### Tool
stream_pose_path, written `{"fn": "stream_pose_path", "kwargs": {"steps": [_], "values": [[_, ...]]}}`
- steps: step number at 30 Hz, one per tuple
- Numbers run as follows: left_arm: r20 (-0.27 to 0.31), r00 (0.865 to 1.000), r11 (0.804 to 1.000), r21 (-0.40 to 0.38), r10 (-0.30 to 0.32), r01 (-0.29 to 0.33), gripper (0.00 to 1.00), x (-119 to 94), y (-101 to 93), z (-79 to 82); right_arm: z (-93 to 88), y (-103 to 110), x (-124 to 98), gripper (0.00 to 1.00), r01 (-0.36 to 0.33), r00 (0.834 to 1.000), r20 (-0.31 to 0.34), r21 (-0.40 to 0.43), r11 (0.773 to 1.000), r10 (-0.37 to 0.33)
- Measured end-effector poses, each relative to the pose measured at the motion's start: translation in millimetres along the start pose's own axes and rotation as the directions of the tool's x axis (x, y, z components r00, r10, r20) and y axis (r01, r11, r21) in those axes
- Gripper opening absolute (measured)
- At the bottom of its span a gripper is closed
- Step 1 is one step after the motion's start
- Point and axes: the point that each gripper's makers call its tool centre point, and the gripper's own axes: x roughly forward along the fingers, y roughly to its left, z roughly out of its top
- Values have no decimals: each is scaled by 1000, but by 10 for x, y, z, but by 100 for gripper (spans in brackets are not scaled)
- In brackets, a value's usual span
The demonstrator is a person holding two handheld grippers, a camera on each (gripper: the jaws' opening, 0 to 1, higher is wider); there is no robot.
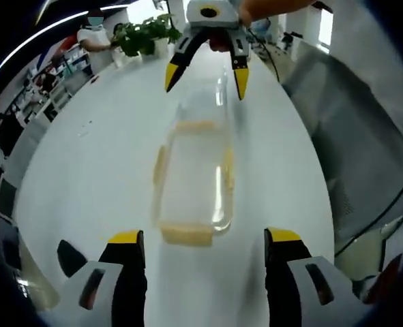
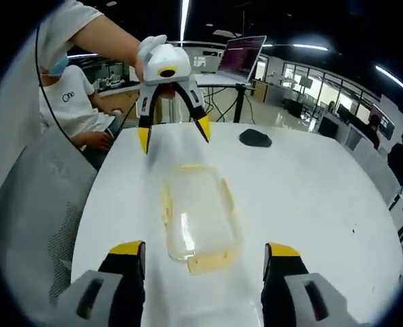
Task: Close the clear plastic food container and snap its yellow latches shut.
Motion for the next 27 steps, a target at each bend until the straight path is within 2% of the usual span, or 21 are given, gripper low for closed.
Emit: {"fn": "stream_pose_path", "kwargs": {"steps": [5,15,27], "values": [[-9,1000,1000,18,0,0,69,30,33,-4,-8,-31,39,67,-3,1000,-7,-26,1000,3],[-29,999,999,42,-15,17,66,104,76,-25,-76,-30,107,65,-28,999,-43,-28,999,27],[-40,998,998,43,-38,39,61,187,105,-69,-157,-38,182,61,-56,995,-85,-55,997,51]]}}
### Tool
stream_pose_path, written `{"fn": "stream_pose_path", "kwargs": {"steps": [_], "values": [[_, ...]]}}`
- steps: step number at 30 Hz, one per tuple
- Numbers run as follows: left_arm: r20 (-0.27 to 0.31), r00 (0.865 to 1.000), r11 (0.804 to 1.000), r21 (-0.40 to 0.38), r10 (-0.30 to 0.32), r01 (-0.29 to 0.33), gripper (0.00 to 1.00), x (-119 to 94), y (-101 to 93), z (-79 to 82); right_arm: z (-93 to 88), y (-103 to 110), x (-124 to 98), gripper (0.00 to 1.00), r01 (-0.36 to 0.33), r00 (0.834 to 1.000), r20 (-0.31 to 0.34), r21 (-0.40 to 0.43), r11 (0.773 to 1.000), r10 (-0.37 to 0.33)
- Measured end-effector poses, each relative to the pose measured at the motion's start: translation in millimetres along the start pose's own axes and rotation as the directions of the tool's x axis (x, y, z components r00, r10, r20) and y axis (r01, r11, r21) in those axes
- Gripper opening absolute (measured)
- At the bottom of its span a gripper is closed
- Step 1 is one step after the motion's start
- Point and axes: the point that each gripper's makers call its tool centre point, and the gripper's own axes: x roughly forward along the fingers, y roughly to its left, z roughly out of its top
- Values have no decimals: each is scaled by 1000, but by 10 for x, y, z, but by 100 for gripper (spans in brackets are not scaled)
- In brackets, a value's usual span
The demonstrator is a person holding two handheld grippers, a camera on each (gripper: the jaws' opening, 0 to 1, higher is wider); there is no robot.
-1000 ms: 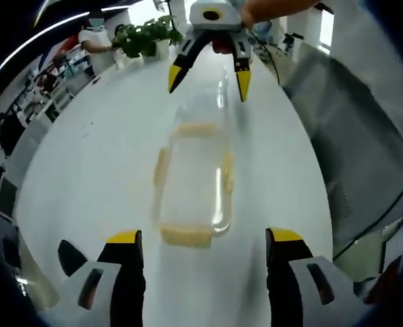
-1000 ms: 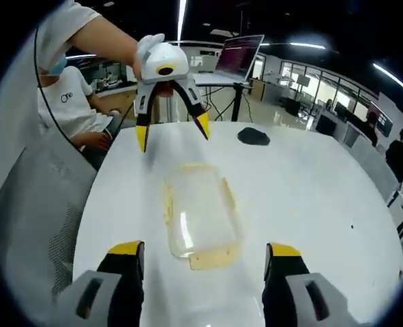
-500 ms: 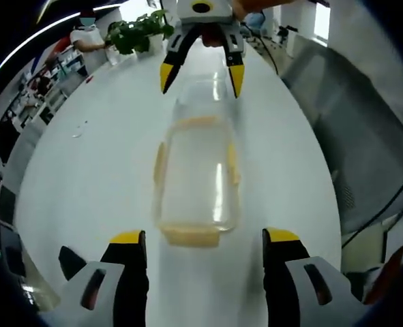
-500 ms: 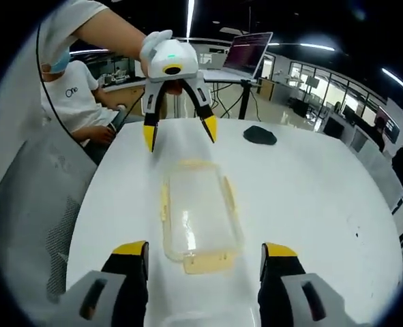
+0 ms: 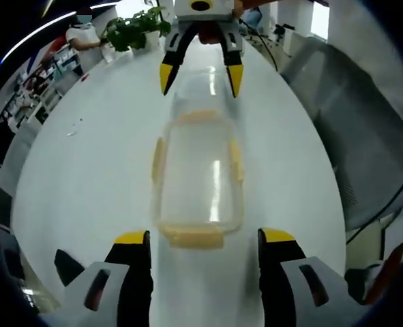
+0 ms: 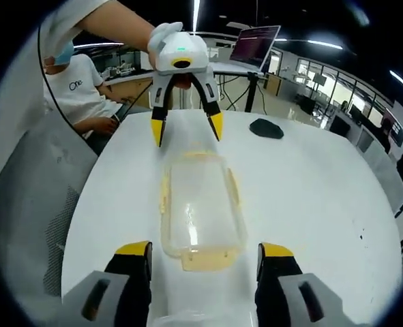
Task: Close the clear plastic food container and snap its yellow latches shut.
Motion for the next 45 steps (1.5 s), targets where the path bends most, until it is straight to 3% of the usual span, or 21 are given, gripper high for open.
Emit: {"fn": "stream_pose_path", "kwargs": {"steps": [11,19,45], "values": [[-31,1000,1000,-3,-4,4,58,71,47,-103,-29,-22,72,59,-18,1000,-21,-20,1000,17],[-36,999,999,-2,-38,38,56,118,9,-113,-85,4,122,55,-50,997,-53,-35,998,48],[-58,996,998,3,-63,63,50,210,21,-186,-205,17,235,48,-99,988,-120,-34,995,94]]}}
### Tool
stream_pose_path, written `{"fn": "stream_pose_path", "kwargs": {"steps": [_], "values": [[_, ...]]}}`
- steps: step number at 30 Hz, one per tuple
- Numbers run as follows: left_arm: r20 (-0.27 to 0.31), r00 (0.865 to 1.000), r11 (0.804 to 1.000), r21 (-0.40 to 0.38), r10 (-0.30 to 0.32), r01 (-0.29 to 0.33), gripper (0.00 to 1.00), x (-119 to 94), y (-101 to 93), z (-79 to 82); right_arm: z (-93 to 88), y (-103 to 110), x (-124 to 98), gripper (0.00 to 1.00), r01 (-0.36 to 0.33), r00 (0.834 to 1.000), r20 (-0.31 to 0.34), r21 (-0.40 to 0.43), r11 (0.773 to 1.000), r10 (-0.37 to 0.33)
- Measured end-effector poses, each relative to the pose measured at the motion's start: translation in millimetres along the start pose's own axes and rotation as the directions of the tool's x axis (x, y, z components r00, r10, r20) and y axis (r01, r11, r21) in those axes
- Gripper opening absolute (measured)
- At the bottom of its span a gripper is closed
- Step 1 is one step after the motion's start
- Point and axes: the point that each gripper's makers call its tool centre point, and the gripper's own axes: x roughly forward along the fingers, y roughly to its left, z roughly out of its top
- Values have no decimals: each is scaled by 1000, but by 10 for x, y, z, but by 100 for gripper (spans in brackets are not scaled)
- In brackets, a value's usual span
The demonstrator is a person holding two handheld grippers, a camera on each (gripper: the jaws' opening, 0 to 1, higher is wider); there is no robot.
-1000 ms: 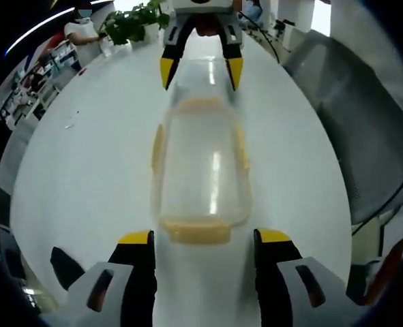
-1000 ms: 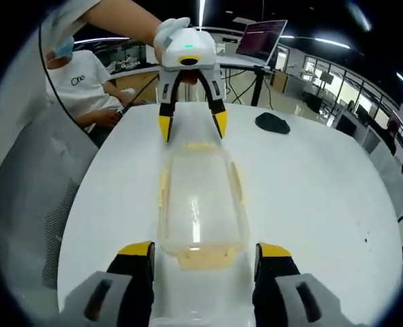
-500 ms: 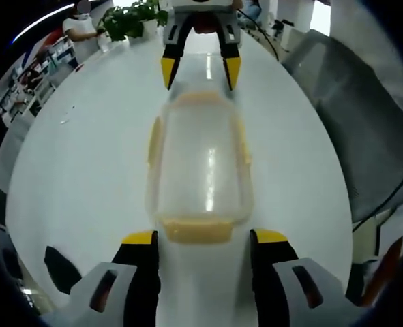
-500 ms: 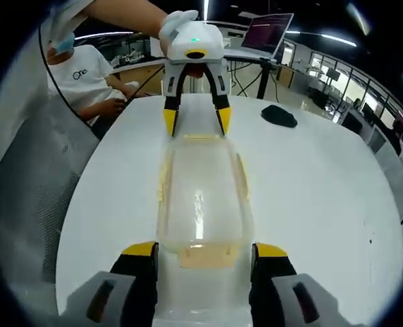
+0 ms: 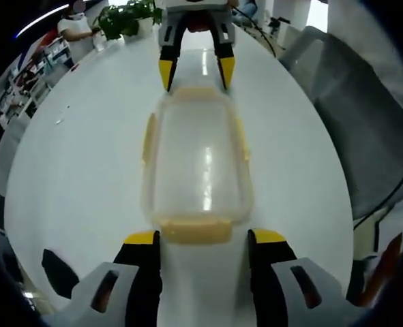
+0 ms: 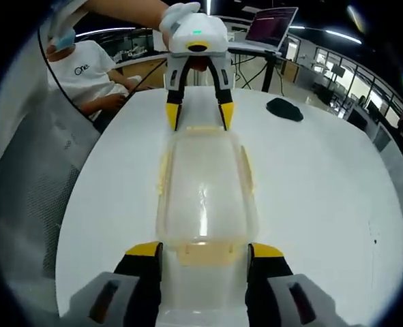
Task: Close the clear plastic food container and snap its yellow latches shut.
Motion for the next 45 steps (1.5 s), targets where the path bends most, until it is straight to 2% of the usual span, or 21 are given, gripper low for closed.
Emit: {"fn": "stream_pose_path", "kwargs": {"steps": [4,16,23,41,43,45], "values": [[-5,1000,1000,5,-7,8,50,20,-13,-3,-42,5,19,47,-3,1000,-27,-10,1000,3],[3,1000,1000,2,-10,10,48,38,10,5,-47,9,67,43,-25,999,-42,-9,1000,25],[11,1000,1000,-1,-13,13,43,38,22,15,-56,3,81,38,-32,998,-51,-9,999,32],[2,1000,1000,5,-5,5,39,42,22,7,-86,18,120,38,-35,997,-74,-26,999,33],[1,1000,1000,24,-3,3,39,44,14,7,-95,19,122,38,-33,996,-83,-48,998,29],[8,1000,1000,9,-2,2,39,42,24,4,-97,14,128,38,-27,996,-89,-56,998,22]]}}
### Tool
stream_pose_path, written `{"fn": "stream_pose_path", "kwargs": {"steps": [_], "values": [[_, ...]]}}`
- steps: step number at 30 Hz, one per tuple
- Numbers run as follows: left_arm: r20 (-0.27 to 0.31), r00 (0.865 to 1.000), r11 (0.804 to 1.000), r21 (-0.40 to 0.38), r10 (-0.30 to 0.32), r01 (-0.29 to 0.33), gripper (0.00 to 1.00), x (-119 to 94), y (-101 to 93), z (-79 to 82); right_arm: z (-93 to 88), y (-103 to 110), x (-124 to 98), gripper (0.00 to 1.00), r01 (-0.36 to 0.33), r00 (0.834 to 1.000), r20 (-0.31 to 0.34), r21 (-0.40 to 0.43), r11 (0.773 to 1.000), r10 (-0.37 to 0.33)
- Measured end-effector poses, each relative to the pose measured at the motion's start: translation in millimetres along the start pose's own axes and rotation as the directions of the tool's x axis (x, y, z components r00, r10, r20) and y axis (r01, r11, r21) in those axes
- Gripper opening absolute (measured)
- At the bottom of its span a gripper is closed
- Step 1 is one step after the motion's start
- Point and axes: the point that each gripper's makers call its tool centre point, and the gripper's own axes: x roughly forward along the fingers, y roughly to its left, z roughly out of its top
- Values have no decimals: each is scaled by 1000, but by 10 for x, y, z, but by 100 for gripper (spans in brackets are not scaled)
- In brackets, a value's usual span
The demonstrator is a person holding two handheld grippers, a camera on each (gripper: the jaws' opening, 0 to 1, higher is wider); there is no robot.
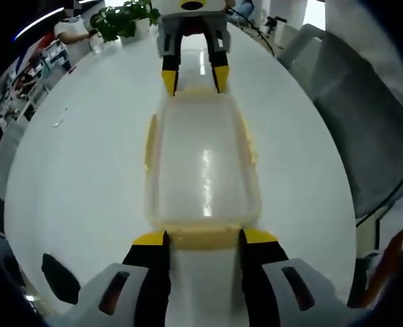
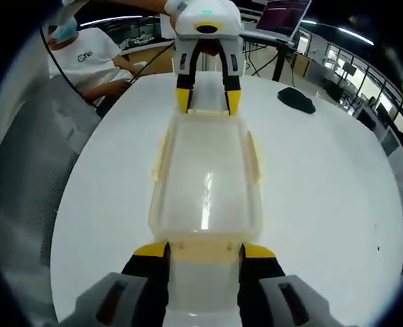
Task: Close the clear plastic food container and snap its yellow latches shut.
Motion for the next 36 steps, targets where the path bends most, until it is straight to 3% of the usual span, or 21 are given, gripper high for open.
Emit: {"fn": "stream_pose_path", "kwargs": {"steps": [17,27,36], "values": [[-25,999,1000,-15,19,-19,37,-9,-15,-2,28,-4,-7,37,5,1000,8,15,1000,-5],[-26,999,999,-28,23,-24,37,-157,-73,-35,170,29,-49,37,6,1000,29,0,1000,-6],[-18,999,999,-37,27,-28,37,-316,-93,63,244,43,-225,37,-7,999,54,-2,1000,7]]}}
